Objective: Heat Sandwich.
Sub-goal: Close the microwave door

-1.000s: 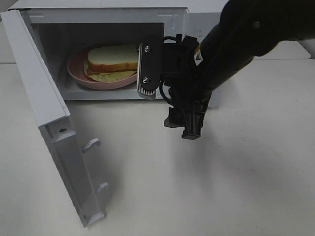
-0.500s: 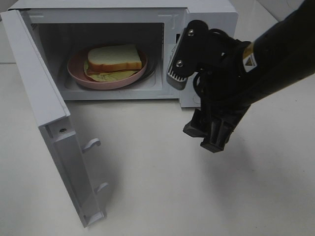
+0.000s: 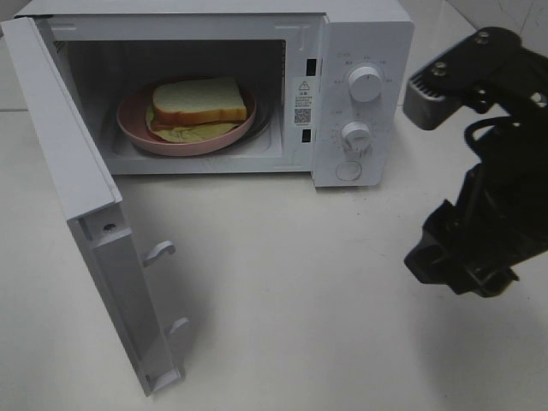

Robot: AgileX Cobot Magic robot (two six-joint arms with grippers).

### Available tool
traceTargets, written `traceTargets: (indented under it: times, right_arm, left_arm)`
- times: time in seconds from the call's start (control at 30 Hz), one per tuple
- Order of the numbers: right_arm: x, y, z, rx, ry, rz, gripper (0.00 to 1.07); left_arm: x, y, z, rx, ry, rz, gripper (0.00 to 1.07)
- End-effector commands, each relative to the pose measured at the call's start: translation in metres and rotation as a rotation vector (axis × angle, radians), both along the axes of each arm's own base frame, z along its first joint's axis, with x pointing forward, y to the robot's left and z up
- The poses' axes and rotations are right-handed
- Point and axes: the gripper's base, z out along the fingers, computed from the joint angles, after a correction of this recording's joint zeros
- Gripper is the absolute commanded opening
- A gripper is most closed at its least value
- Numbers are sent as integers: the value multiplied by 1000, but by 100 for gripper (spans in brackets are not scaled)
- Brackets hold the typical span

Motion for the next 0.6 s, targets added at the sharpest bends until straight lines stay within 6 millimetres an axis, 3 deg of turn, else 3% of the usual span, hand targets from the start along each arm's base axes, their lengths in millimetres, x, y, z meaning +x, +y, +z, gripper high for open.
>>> traceTargets:
  times: [0.03, 0.6]
  right_arm:
    - [-14, -12, 9, -8, 22, -40, 76]
    - [-68, -59, 36, -15, 37, -86, 76]
  left_arm:
    - [-3, 0, 0, -14, -32, 3, 98]
    - [-3, 0, 0, -14, -32, 3, 98]
